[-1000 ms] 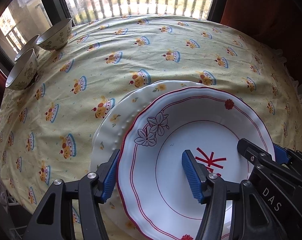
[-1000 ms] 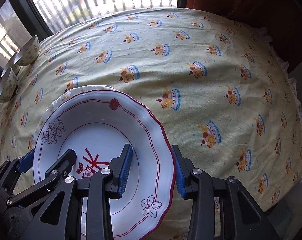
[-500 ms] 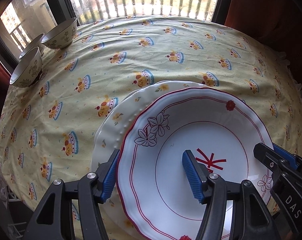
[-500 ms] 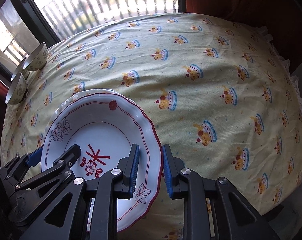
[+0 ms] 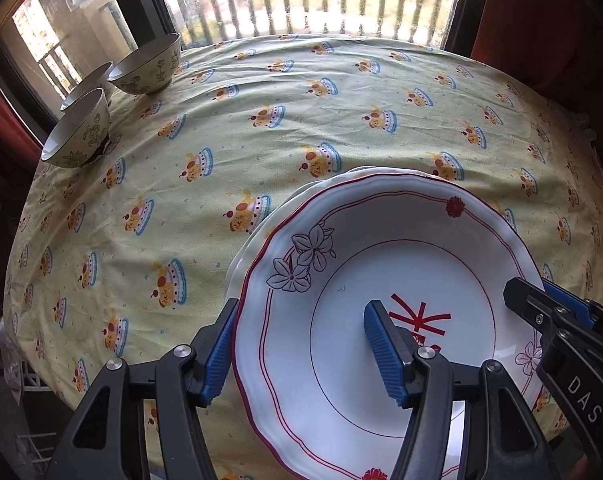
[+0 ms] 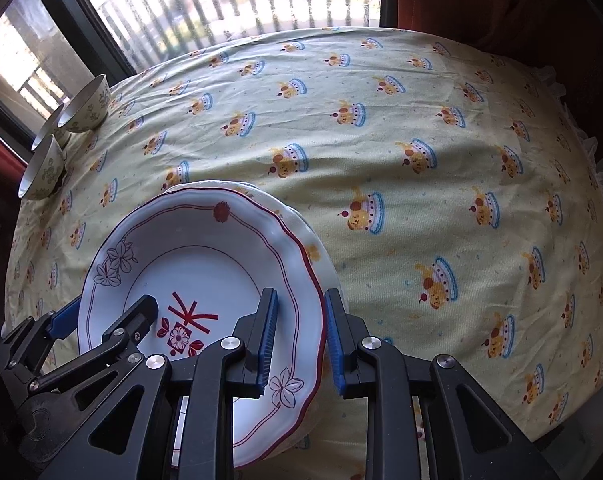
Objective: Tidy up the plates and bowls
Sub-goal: 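Lower the red-patterned plate onto the stack and open both tools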
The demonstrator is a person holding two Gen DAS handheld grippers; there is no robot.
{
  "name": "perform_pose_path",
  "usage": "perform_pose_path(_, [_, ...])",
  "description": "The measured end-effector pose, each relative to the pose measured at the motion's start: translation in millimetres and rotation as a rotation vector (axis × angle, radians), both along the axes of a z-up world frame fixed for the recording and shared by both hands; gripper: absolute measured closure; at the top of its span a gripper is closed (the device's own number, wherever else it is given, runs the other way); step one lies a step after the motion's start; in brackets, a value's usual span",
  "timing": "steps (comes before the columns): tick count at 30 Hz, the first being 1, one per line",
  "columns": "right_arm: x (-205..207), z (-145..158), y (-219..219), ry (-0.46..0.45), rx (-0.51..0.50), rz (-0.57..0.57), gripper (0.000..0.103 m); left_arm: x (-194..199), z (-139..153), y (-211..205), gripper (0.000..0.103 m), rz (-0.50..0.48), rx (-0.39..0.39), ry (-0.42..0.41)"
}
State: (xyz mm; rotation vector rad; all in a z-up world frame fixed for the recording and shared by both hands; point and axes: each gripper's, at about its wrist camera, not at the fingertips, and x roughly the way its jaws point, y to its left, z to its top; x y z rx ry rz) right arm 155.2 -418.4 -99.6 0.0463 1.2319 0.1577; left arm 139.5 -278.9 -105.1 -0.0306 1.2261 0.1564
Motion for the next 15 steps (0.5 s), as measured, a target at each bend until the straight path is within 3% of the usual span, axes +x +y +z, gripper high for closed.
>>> perform_pose_path(8, [3.1,-3.4,8.4,-0.008,-0.033,0.03,0.076,2.1,-2.0,-0.7,0.04,0.013,0.056,0.0])
perform_pose_path(12, [1.8,-3.8,14.4,-0.025,-0.072,0.054,0.076,2.3,-5.1,-6.5,0.035,0.0,0.095,0.001])
perform_pose_path(15, [0.9,-4.2,15.5,-0.03,-0.077,0.063,0.076,2.1,-5.2,-7.1,0.031,-0.007,0.08,-0.006])
